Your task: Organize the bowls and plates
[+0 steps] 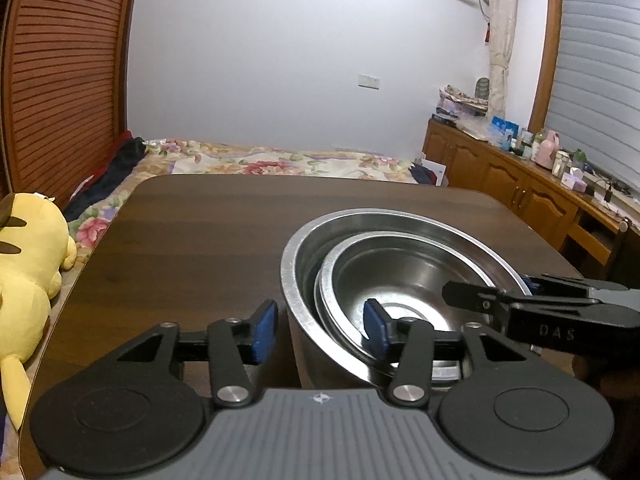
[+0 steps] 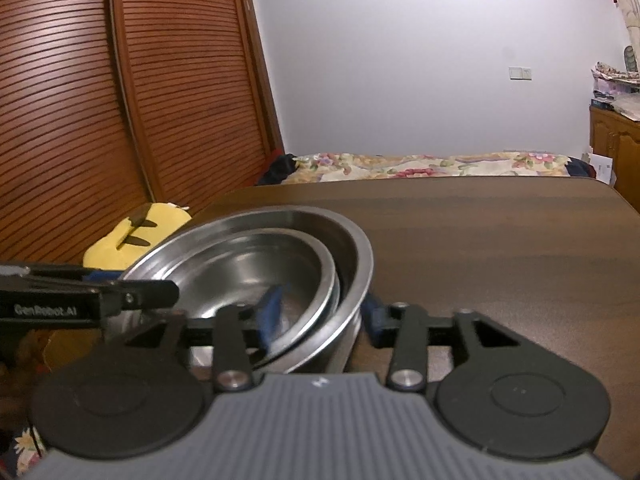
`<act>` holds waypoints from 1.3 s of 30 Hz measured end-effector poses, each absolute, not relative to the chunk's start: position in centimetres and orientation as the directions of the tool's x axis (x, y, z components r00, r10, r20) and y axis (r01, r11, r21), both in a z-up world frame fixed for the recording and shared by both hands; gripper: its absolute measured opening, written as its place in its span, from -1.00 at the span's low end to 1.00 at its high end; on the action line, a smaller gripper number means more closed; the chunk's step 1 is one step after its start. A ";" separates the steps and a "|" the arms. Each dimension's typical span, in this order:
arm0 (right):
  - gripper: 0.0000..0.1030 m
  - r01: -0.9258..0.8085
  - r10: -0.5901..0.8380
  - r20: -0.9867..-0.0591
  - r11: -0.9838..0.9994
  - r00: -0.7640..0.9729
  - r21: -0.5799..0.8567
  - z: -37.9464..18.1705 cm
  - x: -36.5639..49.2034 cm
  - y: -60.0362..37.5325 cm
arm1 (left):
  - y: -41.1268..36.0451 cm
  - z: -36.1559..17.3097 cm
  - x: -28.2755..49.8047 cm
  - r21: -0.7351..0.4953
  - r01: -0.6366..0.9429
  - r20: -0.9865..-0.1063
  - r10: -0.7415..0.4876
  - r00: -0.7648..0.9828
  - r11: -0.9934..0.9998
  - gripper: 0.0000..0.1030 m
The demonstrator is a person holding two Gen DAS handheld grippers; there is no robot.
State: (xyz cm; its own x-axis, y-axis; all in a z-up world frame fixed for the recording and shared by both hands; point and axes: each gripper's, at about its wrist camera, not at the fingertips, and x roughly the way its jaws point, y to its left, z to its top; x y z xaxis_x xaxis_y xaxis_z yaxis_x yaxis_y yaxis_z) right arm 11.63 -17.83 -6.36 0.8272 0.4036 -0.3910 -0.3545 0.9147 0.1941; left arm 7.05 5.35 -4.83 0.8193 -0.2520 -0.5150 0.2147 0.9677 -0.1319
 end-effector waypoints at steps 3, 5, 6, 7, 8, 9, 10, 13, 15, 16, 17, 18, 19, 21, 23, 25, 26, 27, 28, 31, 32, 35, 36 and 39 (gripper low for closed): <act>0.13 -0.349 0.397 -0.390 0.917 0.831 0.190 -6.3 11.5 -17.9 | 5.6 -4.8 7.2 -0.128 0.206 -0.517 -0.243 0.821 0.970 0.12; 0.18 -0.347 0.394 -0.386 0.919 0.834 0.188 -6.3 11.4 -18.0 | 5.8 -4.8 7.2 -0.120 0.197 -0.514 -0.231 0.826 0.973 0.24; 0.22 -0.345 0.391 -0.383 0.920 0.837 0.185 -6.3 11.3 -18.1 | 5.9 -4.7 7.3 -0.119 0.194 -0.511 -0.228 0.829 0.974 0.29; 0.23 -0.343 0.388 -0.380 0.921 0.839 0.183 -6.2 11.2 -18.2 | 6.0 -4.6 7.3 -0.120 0.191 -0.509 -0.225 0.831 0.974 0.35; 0.24 -0.341 0.386 -0.377 0.922 0.842 0.182 -6.1 11.1 -18.3 | 6.0 -4.5 7.3 -0.119 0.184 -0.508 -0.219 0.833 0.976 0.39; 0.28 -0.340 0.385 -0.374 0.923 0.844 0.182 -6.0 11.0 -18.4 | 6.1 -4.4 7.3 -0.116 0.177 -0.505 -0.212 0.837 0.977 0.47; 0.34 -0.338 0.383 -0.370 0.923 0.846 0.183 -5.9 11.0 -18.6 | 6.1 -4.2 7.2 -0.112 0.172 -0.501 -0.205 0.841 0.979 0.53; 0.49 -0.331 0.375 -0.354 0.926 0.857 0.180 -5.2 10.6 -19.1 | 6.0 -3.5 7.0 -0.098 0.167 -0.488 -0.193 0.851 0.981 0.63; 0.54 -0.326 0.368 -0.344 0.929 0.864 0.174 -4.6 10.4 -19.3 | 5.9 -3.1 6.8 -0.091 0.167 -0.480 -0.190 0.857 0.982 0.70; 0.60 -0.322 0.362 -0.340 0.931 0.868 0.169 -4.3 10.2 -19.4 | 5.8 -2.8 6.6 -0.088 0.168 -0.475 -0.189 0.860 0.982 0.74; 0.63 -0.318 0.355 -0.333 0.934 0.873 0.163 -3.9 10.0 -19.6 | 5.6 -2.6 6.5 -0.086 0.169 -0.470 -0.189 0.862 0.982 0.76; 0.71 -0.315 0.352 -0.327 0.935 0.877 0.160 -3.7 9.8 -19.8 | 5.4 -2.3 6.3 -0.084 0.170 -0.465 -0.189 0.865 0.982 0.80; 0.79 -0.312 0.348 -0.320 0.937 0.881 0.157 -3.4 9.6 -20.0 | 5.2 -2.1 6.2 -0.081 0.172 -0.461 -0.190 0.867 0.982 0.85; 0.89 -0.308 0.342 -0.311 0.939 0.887 0.153 -2.9 9.3 -20.4 | 4.8 -1.6 6.1 -0.068 0.167 -0.459 -0.180 0.870 0.984 0.96; 1.00 -0.302 0.334 -0.302 0.942 0.893 0.148 -2.5 9.0 -20.7 | 4.4 -1.3 5.8 -0.051 0.154 -0.445 -0.160 0.881 0.987 1.00; 1.00 -0.282 0.312 -0.293 0.949 0.904 0.139 -2.1 8.7 -21.0 | 4.3 -1.2 5.7 -0.048 0.147 -0.436 -0.153 0.887 0.988 1.00; 1.00 -0.271 0.298 -0.293 0.954 0.909 0.131 -1.8 8.5 -21.2 | 4.2 -1.0 5.6 -0.050 0.146 -0.432 -0.153 0.889 0.988 1.00; 1.00 -0.261 0.287 -0.292 0.957 0.912 0.125 -1.7 8.4 -21.2 | 4.0 -0.9 5.4 -0.050 0.144 -0.430 -0.152 0.890 0.988 1.00; 1.00 -0.249 0.274 -0.294 0.961 0.916 0.121 -1.6 8.3 -21.3 | 3.8 -0.8 5.3 -0.048 0.143 -0.430 -0.150 0.890 0.989 1.00; 1.00 -0.213 0.239 -0.310 0.970 0.920 0.116 -1.4 8.0 -21.7 | 3.3 -0.6 5.2 -0.032 0.128 -0.439 -0.129 0.889 0.991 1.00; 1.00 -0.203 0.229 -0.310 0.972 0.923 0.116 -1.4 7.8 -21.8 | 3.2 -0.5 5.1 -0.030 0.122 -0.437 -0.123 0.891 0.992 1.00; 1.00 -0.175 0.201 -0.300 0.978 0.933 0.111 -1.4 7.2 -22.3 | 2.6 -0.4 4.7 -0.025 0.109 -0.430 -0.109 0.896 0.994 1.00; 1.00 -0.168 0.195 -0.299 0.979 0.934 0.112 -1.4 7.0 -22.4 | 2.5 -0.4 4.6 -0.021 0.104 -0.429 -0.103 0.898 0.994 1.00; 1.00 -0.152 0.182 -0.298 0.981 0.937 0.120 -1.4 6.5 -22.8 | 1.8 -0.5 4.4 -0.011 0.101 -0.435 -0.096 0.895 0.995 1.00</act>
State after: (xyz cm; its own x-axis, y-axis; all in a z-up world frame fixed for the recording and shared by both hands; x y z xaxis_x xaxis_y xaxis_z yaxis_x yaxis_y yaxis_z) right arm 6.51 -22.79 -1.41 0.9371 0.1815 -0.2982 -0.1518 0.9811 0.1202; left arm 4.37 1.79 -0.53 0.8953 -0.0963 -0.4350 0.1015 0.9948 -0.0114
